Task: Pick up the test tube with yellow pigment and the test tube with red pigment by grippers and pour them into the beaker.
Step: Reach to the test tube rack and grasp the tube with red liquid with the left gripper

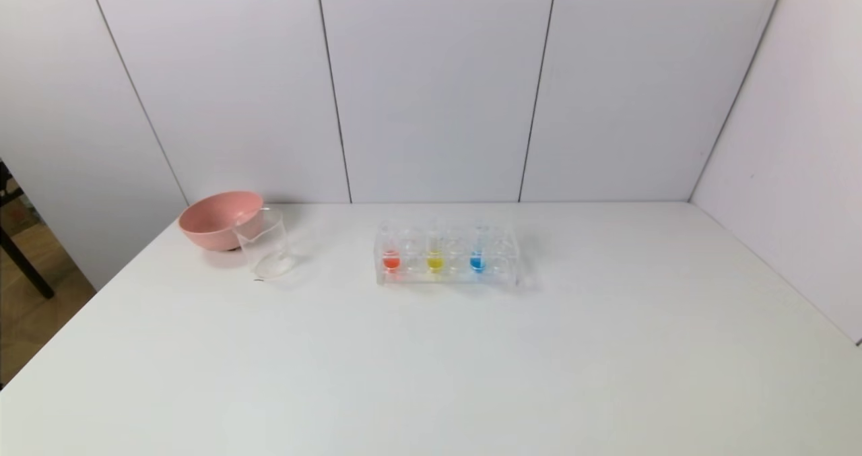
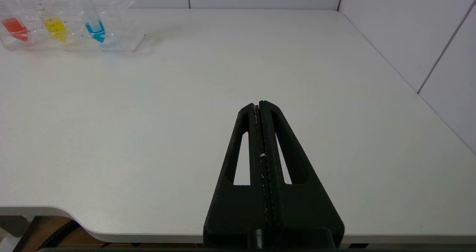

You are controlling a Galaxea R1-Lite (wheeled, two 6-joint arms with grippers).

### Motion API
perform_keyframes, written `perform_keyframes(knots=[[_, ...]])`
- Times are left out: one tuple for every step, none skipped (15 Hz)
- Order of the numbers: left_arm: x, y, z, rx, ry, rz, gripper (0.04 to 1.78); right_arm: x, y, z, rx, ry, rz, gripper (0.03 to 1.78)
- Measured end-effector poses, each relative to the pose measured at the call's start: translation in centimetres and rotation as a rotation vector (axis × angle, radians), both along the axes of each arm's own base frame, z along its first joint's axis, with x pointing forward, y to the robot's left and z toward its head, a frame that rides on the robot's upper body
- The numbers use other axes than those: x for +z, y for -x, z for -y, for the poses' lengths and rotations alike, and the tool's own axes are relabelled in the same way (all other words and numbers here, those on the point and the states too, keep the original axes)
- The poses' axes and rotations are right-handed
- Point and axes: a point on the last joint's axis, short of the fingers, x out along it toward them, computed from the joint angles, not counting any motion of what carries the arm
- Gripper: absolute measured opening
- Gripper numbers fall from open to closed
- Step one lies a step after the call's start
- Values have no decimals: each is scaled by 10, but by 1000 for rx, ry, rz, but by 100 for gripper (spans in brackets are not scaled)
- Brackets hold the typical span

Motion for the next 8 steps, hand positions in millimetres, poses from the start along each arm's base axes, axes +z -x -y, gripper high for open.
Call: perform_keyframes(knots=[[0,0,0,-1,-1,0,176,0,0,0,0,0,0,11],[0,0,0,0,-1,0,176,0,0,0,0,0,0,11],[0,0,0,0,-1,1,176,0,0,0,0,0,0,11],[0,0,0,0,-1,2,176,0,0,0,0,0,0,11],[0,0,0,-1,-2,1,176,0,0,0,0,0,0,11],[0,0,0,-1,-3,1,176,0,0,0,0,0,0,11],[0,0,0,-2,-2,2,176,0,0,0,0,0,0,11],[0,0,0,-1,-1,2,176,0,0,0,0,0,0,11]])
